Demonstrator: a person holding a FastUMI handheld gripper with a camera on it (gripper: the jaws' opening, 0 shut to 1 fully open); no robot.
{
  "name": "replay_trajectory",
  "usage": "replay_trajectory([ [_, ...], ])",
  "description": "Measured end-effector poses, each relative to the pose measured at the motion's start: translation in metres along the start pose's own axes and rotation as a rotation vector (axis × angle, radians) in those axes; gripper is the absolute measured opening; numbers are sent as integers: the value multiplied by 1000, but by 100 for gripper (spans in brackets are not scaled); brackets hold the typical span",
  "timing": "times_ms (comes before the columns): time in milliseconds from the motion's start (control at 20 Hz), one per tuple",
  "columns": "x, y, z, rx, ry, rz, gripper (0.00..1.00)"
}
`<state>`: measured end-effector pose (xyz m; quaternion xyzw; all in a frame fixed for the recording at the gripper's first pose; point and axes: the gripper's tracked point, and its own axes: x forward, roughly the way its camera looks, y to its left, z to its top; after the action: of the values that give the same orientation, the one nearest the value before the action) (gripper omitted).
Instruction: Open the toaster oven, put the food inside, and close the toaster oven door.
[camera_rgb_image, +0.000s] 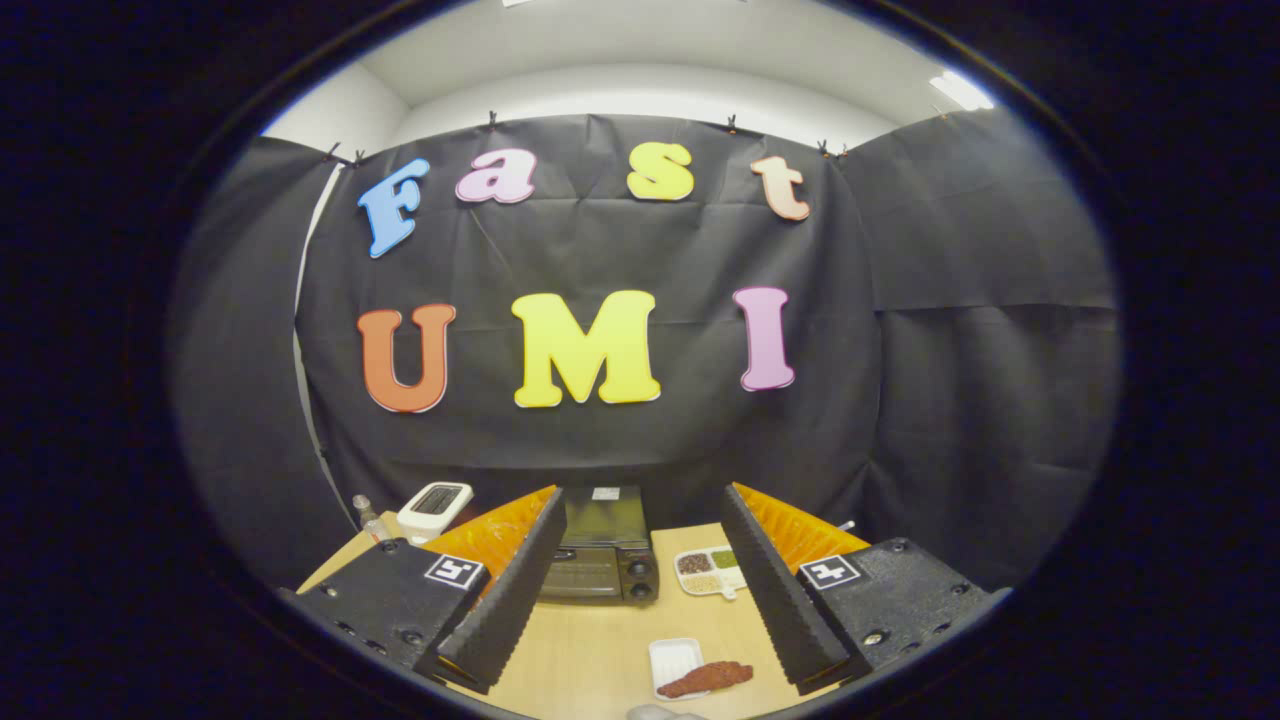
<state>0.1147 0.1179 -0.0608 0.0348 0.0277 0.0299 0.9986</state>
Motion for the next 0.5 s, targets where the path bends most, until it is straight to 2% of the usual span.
replay_trajectory([
  [350, 116, 88, -88, 8, 133, 87, 100],
  [500, 165, 110, -123, -10, 194, 98, 100],
])
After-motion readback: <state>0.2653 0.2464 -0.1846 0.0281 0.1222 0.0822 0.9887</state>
